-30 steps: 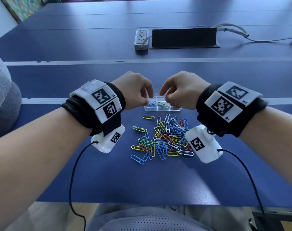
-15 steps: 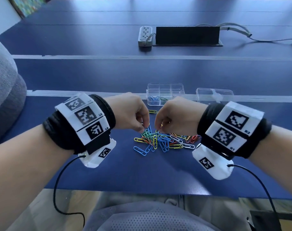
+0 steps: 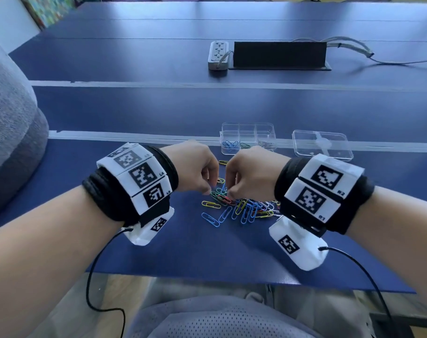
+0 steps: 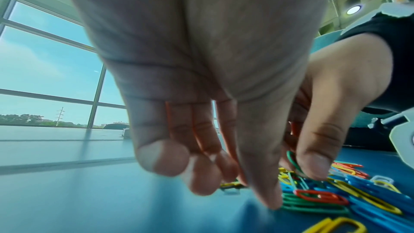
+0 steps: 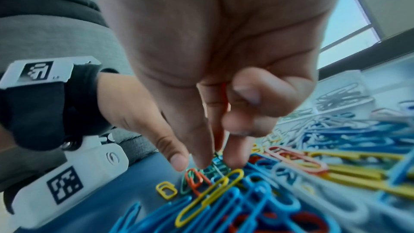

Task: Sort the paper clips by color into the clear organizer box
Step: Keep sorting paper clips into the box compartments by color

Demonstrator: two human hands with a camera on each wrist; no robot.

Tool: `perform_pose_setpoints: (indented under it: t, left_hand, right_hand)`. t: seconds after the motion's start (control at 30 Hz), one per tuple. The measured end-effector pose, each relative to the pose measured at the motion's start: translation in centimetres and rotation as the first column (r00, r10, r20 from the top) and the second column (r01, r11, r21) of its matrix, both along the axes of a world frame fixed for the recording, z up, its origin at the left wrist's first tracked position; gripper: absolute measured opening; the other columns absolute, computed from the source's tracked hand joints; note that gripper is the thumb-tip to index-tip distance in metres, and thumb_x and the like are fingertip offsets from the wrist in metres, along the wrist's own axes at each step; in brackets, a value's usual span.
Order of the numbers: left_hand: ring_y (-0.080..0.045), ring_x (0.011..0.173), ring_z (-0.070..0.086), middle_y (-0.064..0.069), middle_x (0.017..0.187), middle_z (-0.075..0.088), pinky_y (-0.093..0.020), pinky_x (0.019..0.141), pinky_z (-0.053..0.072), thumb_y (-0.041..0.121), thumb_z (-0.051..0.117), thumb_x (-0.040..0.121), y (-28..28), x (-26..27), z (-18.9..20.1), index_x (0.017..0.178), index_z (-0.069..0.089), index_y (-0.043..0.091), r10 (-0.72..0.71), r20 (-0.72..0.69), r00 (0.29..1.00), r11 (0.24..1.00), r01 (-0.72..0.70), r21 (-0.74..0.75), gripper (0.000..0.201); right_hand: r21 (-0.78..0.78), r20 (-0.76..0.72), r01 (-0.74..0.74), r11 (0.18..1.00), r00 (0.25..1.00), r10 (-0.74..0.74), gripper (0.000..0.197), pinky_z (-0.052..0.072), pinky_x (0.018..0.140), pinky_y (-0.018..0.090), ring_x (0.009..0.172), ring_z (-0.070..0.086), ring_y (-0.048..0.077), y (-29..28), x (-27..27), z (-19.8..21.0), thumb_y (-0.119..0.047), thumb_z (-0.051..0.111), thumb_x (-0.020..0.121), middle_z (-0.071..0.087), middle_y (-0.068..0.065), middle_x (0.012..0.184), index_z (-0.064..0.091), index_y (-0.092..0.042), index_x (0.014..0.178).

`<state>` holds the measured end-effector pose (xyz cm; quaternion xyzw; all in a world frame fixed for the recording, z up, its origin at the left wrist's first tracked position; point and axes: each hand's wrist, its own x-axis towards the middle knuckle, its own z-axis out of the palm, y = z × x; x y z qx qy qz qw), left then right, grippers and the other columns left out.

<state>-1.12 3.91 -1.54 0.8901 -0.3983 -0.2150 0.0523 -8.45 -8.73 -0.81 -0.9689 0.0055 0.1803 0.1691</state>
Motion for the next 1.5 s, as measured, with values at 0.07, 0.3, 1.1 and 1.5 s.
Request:
perform_pose_setpoints:
  t: [0.07, 0.3, 1.1, 1.5]
  left_hand:
    - [-0.002, 0.057, 0.051, 0.006, 0.070, 0.063, -0.018, 0.058, 0.041, 0.028, 0.075, 0.072, 0.0, -0.1, -0.1, 0.089, 0.073, 0.023, -0.008, -0.021, 1.000, 1.000, 0.007, -0.022, 0.018]
    - [0.003, 0.056, 0.050, 0.013, 0.061, 0.057, -0.001, 0.053, 0.033, 0.025, 0.071, 0.076, -0.3, -0.6, -0.1, 0.090, 0.075, 0.023, -0.079, -0.014, 0.997, 0.997, 0.078, -0.008, 0.015]
    - [-0.002, 0.049, 0.049, 0.007, 0.054, 0.056, -0.016, 0.052, 0.042, 0.009, 0.069, 0.070, 1.3, 0.5, 0.0, 0.053, 0.046, 0.023, 0.044, -0.003, 0.999, 0.976, -0.044, -0.215, 0.032]
    - [-0.019, 0.059, 0.055, 0.001, 0.061, 0.052, -0.023, 0.057, 0.039, 0.000, 0.038, 0.082, 1.3, 0.3, -0.2, 0.064, 0.046, 0.023, 0.208, -0.219, 0.953, 0.943, -0.255, -0.212, 0.029]
  right_hand:
    - [0.013, 0.002, 0.029, 0.999, 1.000, -0.029, 0.007, 0.048, 0.073, 0.023, 0.082, 0.057, 0.017, -0.5, -0.1, 0.2, -0.025, 0.061, 0.079, 0.064, -0.003, 0.082, 0.059, -0.027, 0.073]
    - [0.083, -0.029, 0.120, 0.989, 0.993, -0.118, 0.020, 0.043, 0.057, 0.022, 0.062, 0.054, 0.012, -1.2, 0.2, 0.8, -0.018, 0.052, 0.082, 0.060, -0.005, 0.067, 0.069, -0.027, 0.089]
    - [-0.052, 0.000, -0.057, 0.997, 0.998, 0.057, 0.015, 0.045, 0.066, 0.023, 0.076, 0.054, 0.015, -0.3, 0.4, 0.4, -0.022, 0.062, 0.078, 0.054, -0.009, 0.062, 0.059, -0.025, 0.065]
    - [0.323, -0.166, 0.235, 0.917, 0.968, -0.190, 0.025, 0.053, 0.059, 0.026, 0.050, 0.056, 0.018, 0.1, 0.7, 0.5, -0.011, 0.047, 0.082, 0.063, 0.005, 0.062, 0.068, -0.005, 0.094]
